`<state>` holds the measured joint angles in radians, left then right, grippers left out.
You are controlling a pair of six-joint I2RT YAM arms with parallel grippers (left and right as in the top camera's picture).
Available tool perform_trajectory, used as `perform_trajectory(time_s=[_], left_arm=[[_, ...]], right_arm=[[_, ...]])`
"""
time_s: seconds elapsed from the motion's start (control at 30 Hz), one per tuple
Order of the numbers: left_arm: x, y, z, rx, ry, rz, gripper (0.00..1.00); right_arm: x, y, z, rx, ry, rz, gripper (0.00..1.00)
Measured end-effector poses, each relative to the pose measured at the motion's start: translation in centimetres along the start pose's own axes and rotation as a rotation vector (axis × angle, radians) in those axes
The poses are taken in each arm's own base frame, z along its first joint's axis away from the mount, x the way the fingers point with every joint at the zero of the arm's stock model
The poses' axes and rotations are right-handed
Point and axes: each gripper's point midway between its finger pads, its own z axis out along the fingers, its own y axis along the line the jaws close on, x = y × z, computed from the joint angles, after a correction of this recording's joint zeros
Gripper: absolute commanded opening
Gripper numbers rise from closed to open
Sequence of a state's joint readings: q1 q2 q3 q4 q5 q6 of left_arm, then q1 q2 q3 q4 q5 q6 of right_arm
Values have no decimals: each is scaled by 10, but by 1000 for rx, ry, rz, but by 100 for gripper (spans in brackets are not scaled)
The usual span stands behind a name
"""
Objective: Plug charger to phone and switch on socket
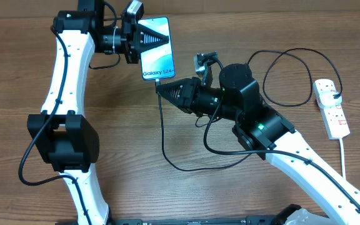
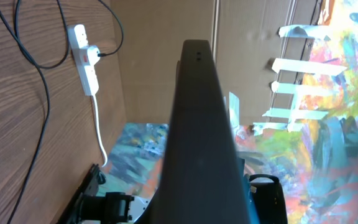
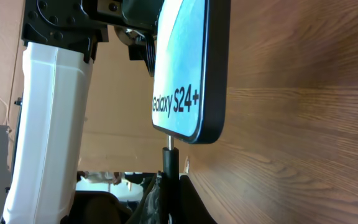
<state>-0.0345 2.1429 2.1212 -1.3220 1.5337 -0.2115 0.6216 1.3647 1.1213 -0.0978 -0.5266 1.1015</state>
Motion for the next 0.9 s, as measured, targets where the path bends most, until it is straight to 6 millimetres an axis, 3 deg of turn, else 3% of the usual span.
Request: perform_trajectory(time_s=[0.9], left_arm=[[-1, 0, -2, 0, -4, -19, 4]], right_arm=[[-1, 0, 0, 2, -5, -2, 4]])
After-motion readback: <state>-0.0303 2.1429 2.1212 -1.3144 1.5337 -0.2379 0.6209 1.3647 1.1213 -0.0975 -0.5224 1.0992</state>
